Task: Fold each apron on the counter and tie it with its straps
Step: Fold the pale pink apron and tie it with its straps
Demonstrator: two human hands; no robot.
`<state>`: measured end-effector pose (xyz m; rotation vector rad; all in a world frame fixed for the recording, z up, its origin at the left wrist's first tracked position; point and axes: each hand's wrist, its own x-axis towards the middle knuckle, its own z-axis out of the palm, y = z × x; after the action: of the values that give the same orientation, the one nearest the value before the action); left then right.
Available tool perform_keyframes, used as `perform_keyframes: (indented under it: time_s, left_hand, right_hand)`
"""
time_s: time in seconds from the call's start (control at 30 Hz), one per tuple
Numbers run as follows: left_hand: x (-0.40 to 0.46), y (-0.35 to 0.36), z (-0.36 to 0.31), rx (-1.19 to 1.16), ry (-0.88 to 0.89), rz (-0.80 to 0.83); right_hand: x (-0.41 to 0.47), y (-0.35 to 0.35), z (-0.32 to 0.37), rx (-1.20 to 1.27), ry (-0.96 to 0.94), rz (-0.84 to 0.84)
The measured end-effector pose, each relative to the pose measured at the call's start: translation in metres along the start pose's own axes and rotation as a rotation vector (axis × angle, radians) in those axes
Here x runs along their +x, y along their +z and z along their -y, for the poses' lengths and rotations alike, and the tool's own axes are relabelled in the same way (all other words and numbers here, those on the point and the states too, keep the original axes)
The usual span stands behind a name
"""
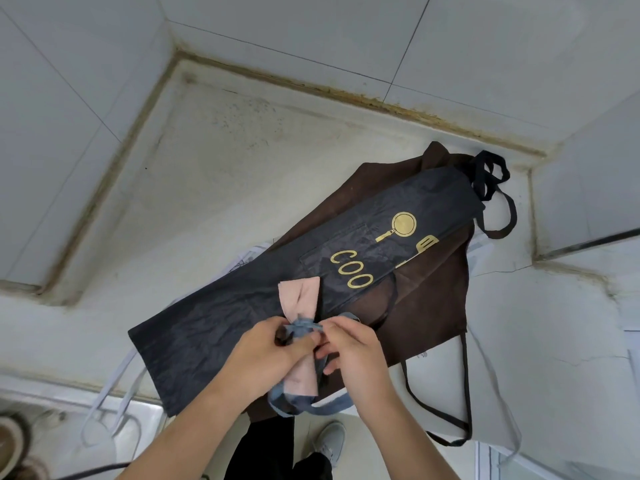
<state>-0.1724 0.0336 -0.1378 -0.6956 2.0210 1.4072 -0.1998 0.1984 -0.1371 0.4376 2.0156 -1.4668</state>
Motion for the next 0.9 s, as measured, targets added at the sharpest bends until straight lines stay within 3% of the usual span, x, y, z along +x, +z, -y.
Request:
perform_keyframes:
  time_s: [0.07,0.13,0.23,0.3,0.33,0.4,0.47,0.57,0.7,0.8,0.9]
  left_hand:
    - [-0.004,0.000,-0.011,-0.055,0.008,-0.052]
    - [-0.007,-0.004,-0.020,-0.188,0.001,-0.034]
    - [-0.021,-0.020,-0.034,-0.448,-0.047,0.004]
    - [-0.033,-0.028,-0.045,-0.631,-0.030,0.046]
    - [-0.042,-0.032,-0.051,-0.679,-0.020,0.034]
    - [-0.062,-0.038,-0.059,-0.773,0.000,-0.053]
    - [-0.079,-0.043,-0.062,-0.940,0.029,-0.153]
    - [-0.115,-0.048,-0.064,-1.176,0.132,-0.268]
    - [-0.169,-0.035,-0.063,-1.460,0.207,-0.270]
    - [-0.222,-0.026,-0.066,-1.487,0.236,-0.294]
    - [-0.276,-0.026,-0.066,-1.447,0.303,-0.361]
  right_hand:
    - [-0.005,-0.006,0.013,0.183,-0.050,0.110]
    - [-0.009,-0.012,0.021,0.245,-0.133,0.070]
    - [-0.014,-0.018,0.030,-0.049,-0.254,-0.074]
    - [-0.024,-0.015,0.046,-0.271,-0.299,0.119]
    - [-0.030,-0.015,0.055,-0.259,-0.286,0.268]
    - [-0.042,-0.012,0.070,-0.105,-0.221,0.464]
    - [-0.059,-0.008,0.082,0.044,-0.182,0.505]
    - [-0.101,-0.005,0.091,-0.226,-0.312,0.428]
    - [-0.169,0.003,0.089,-0.592,-0.798,0.196]
    - [-0.213,0.002,0.095,-0.707,-0.963,0.035]
    - [-0.252,-0.001,0.102,-0.673,-1.134,-0.032]
